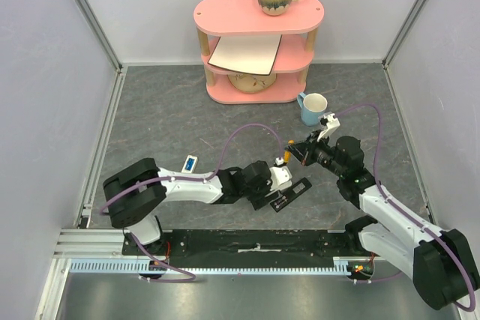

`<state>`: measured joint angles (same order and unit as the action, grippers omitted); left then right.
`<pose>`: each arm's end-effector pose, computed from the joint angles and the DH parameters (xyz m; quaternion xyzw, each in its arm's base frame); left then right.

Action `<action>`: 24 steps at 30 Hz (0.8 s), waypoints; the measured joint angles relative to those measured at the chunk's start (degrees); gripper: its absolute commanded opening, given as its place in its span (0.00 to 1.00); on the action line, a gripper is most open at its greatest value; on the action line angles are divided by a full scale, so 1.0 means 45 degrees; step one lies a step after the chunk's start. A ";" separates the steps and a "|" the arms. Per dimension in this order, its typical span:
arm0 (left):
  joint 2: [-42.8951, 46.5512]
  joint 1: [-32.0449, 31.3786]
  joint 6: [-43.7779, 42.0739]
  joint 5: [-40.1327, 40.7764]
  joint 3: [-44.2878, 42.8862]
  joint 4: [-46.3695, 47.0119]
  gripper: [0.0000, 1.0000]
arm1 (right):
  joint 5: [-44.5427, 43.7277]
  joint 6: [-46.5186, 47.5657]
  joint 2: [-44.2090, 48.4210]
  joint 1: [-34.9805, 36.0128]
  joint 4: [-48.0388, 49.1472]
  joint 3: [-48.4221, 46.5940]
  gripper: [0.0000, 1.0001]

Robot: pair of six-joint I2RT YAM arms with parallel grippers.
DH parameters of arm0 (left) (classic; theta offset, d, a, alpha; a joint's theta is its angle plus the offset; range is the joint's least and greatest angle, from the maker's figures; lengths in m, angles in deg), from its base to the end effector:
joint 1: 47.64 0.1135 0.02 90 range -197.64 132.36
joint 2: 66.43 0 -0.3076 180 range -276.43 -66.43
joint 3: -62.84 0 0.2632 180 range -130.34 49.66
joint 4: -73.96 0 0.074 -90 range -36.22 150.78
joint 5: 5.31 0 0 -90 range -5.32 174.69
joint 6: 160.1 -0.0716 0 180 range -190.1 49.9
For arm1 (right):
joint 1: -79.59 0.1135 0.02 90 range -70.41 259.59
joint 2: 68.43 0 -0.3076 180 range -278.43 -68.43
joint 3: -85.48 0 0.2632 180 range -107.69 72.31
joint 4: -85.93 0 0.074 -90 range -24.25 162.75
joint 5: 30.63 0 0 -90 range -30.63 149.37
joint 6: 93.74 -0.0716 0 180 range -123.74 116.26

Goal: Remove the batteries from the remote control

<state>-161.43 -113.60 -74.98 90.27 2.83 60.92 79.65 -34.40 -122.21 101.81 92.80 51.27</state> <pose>0.1528 -0.3256 0.1610 0.5263 0.7701 -0.1426 0.3312 0.1979 0.1077 0.2425 -0.0531 0.7748 0.3969 0.4893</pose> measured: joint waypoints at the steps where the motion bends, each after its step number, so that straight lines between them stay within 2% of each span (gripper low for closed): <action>1: 0.0117 0.0000 0.0005 -0.0015 0.0151 0.0049 0.79 | 0.0000 -0.0005 0.0000 -0.0005 0.0029 -0.0005 0.00; 5: 0.0311 0.0005 0.0005 -0.0049 0.0442 0.0248 0.74 | 0.0068 -0.0097 -0.0194 -0.0019 0.0253 -0.0010 0.00; 7: 0.0316 0.0010 0.0010 -0.0073 0.0461 0.0296 0.65 | 0.0141 -0.0194 -0.0457 -0.0019 0.0476 -0.0010 0.00; 8: 0.0311 0.0010 0.0010 -0.0097 0.0461 0.0296 0.57 | 0.0160 -0.0223 -0.0583 -0.0024 0.0549 -0.0010 0.00; 11: 0.0277 0.0010 0.0053 -0.0141 0.0466 0.0287 0.48 | 0.0209 -0.0330 -0.0971 -0.0024 0.0772 -0.0010 0.00; 24: 0.1088 0.0408 0.0622 0.0214 0.1331 0.0340 0.48 | 0.0204 -0.0413 -0.1598 -0.0024 0.1569 -0.0102 0.00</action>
<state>-156.53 -111.76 -72.18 91.23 8.82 62.45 80.56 -36.26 -129.40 101.70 99.86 50.81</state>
